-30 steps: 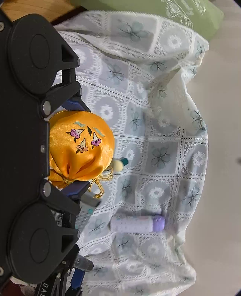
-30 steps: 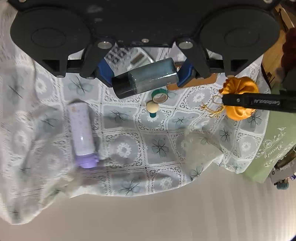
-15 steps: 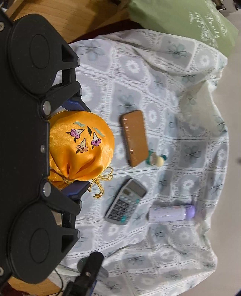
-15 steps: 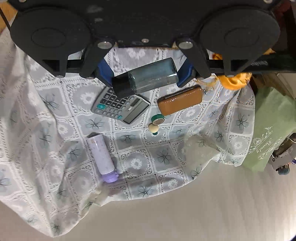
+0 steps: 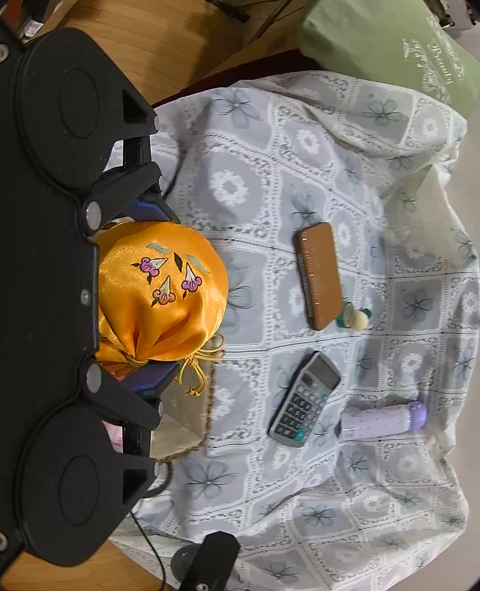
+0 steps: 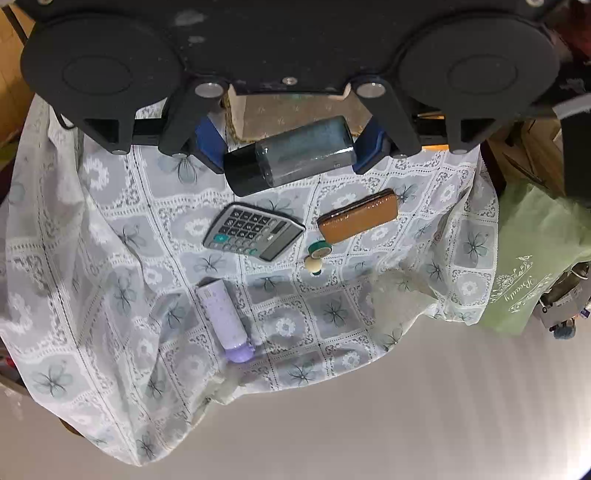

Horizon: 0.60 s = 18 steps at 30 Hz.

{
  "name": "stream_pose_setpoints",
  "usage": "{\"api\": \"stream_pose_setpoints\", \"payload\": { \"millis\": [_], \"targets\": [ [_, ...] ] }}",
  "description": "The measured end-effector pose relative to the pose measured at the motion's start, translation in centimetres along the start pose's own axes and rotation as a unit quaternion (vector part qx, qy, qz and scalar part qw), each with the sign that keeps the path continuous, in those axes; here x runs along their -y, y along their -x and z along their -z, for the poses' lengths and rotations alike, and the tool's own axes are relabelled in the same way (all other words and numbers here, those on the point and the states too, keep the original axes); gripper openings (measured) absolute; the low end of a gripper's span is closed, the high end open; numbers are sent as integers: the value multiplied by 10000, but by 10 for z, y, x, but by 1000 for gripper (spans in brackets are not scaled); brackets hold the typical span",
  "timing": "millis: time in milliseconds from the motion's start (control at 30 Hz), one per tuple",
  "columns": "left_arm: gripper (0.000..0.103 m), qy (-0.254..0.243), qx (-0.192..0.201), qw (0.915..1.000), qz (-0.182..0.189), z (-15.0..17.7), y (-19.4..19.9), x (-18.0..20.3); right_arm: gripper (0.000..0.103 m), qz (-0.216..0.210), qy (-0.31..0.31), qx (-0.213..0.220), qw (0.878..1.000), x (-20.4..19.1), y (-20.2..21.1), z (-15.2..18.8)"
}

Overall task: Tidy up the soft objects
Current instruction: 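Carry the pouch and vial over the basket and open both tools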

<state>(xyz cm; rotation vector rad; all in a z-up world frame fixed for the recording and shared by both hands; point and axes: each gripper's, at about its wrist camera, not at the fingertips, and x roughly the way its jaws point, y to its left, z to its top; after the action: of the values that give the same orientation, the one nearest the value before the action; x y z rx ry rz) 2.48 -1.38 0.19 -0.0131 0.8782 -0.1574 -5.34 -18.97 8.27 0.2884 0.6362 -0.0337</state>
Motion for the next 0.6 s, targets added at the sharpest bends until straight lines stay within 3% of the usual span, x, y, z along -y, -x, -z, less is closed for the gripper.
{"api": "stream_pose_setpoints", "payload": {
  "millis": [400, 600],
  "targets": [
    [71, -118, -296, 9993, -182, 22, -10, 3, 73, 197, -23, -478, 9987, 0, -12, 26],
    [78, -174, -240, 9993, -218, 23, -9, 5, 73, 219, -62, -453, 9987, 2, -10, 25]
  ]
}}
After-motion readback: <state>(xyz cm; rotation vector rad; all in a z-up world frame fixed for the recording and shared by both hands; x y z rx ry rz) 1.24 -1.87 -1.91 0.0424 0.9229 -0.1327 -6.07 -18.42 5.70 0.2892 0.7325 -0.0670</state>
